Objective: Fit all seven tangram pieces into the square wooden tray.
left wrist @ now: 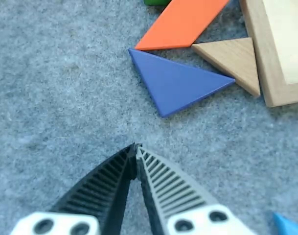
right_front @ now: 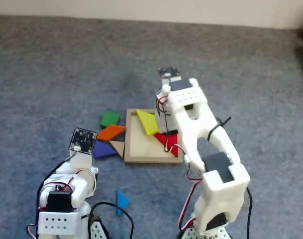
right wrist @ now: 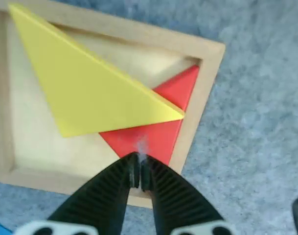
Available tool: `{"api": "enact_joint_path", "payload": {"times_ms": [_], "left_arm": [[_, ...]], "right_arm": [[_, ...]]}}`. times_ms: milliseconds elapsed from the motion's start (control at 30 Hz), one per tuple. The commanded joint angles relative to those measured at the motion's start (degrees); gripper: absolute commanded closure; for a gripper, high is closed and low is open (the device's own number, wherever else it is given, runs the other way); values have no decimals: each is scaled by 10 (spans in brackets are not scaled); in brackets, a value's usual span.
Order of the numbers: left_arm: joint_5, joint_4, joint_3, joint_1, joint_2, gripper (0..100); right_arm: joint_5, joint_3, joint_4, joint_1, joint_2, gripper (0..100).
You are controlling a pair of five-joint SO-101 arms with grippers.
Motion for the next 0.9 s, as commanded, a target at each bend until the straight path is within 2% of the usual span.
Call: {"api": "enact_joint_path", "payload": {"times_ms": [0, 300, 500, 867], "left_arm": [[-4, 2, 13, 7, -11, 993], [-4, 2, 13, 7, -11, 993], [-4, 2, 13, 7, -11, 993], [-4, 2, 13, 7, -11, 993]], "right_arm": [[25, -32, -29, 7, 3, 988], [50, -31, -57, 10, 4, 988], [50, -27, -130, 11, 5, 988], [50, -30, -134, 27, -1, 988]]}}
